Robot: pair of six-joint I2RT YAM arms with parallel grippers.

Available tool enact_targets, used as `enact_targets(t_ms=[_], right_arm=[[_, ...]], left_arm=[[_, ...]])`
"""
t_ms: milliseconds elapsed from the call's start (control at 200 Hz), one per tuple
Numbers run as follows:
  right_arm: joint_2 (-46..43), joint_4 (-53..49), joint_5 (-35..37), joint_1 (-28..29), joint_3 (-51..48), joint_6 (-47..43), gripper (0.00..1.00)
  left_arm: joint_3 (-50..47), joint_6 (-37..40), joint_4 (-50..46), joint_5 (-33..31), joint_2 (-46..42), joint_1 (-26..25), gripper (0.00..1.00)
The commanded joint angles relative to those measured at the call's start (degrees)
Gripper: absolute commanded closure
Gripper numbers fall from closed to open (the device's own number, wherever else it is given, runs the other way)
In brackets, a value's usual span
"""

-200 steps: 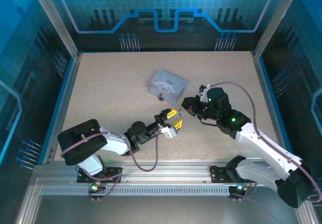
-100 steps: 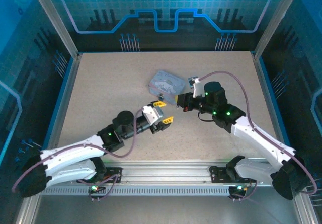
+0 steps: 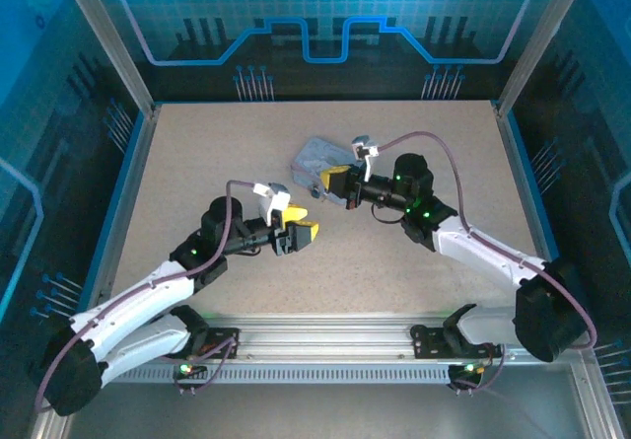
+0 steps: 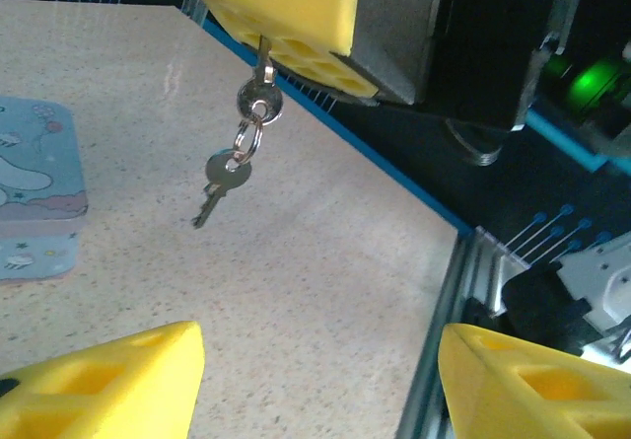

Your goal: Unlock the padlock with the key

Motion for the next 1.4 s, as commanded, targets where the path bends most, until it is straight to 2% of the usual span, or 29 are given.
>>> enact_targets(t_ms=[0, 75, 150, 185, 280, 425, 455, 470, 480, 540, 730, 1070, 1286, 1396], right_arm=[[0.6, 7.7, -0.5, -0.5, -1.7, 3.5, 1.00], [1.0, 8.4, -0.7, -0.5, -2.1, 4.7, 1.00], [1.3, 10.1, -1.0, -0.5, -2.6, 6.1, 1.00], [1.4, 10.6, -1.0, -0.3, -2.8, 6.7, 1.00], [1.9, 11.6, -1.1, 0.2, -2.9, 7.4, 1.00], [2.7, 11.9, -1.4, 1.2, -2.2, 7.5, 1.00], [2.8, 12.0, -1.4, 1.4, -2.0, 7.6, 1.00], [3.0, 12.0, -1.4, 1.5, -1.8, 7.7, 1.00], [3.0, 12.0, -1.4, 1.6, -1.7, 7.6, 1.00], [3.4, 12.0, -1.5, 2.0, -1.3, 7.7, 1.00], [4.7, 13.3, -1.6, 2.4, -0.7, 8.9, 1.00], [4.7, 14.3, -1.4, 3.3, -0.2, 9.8, 1.00], [4.5, 14.2, -1.1, 3.5, 0.6, 9.9, 1.00], [4.9, 14.1, -1.1, 3.6, 1.2, 9.8, 1.00]], left_arm=[[-1.0, -5.2, 5.2, 2.1, -1.0, 0.7, 0.37], [-0.9, -5.7, 6.3, 3.2, -0.6, 2.1, 0.47], [-0.7, -9.2, 9.1, 6.9, 1.5, 5.6, 0.67], [-0.6, -11.3, 11.6, 9.9, 3.0, 7.3, 0.72], [-0.3, -15.3, 18.2, 15.3, 7.1, 9.4, 0.80], [1.0, -16.4, 21.3, 18.4, 10.9, 9.4, 0.78], [1.1, -16.7, 22.0, 18.4, 11.4, 9.3, 0.72], [1.1, -16.9, 22.3, 18.4, 11.6, 9.3, 0.58], [1.1, -17.0, 22.5, 18.5, 11.7, 9.3, 0.54], [0.9, -17.3, 23.9, 18.7, 12.0, 9.3, 0.49], [0.0, -18.3, 27.1, 18.4, 12.6, 9.9, 0.52], [-1.1, -26.5, 39.3, 20.4, 18.3, 12.9, 0.55], [-1.2, -29.1, 43.5, 22.4, 21.8, 12.9, 0.54], [-1.2, -31.3, 47.3, 23.5, 23.5, 12.9, 0.58]])
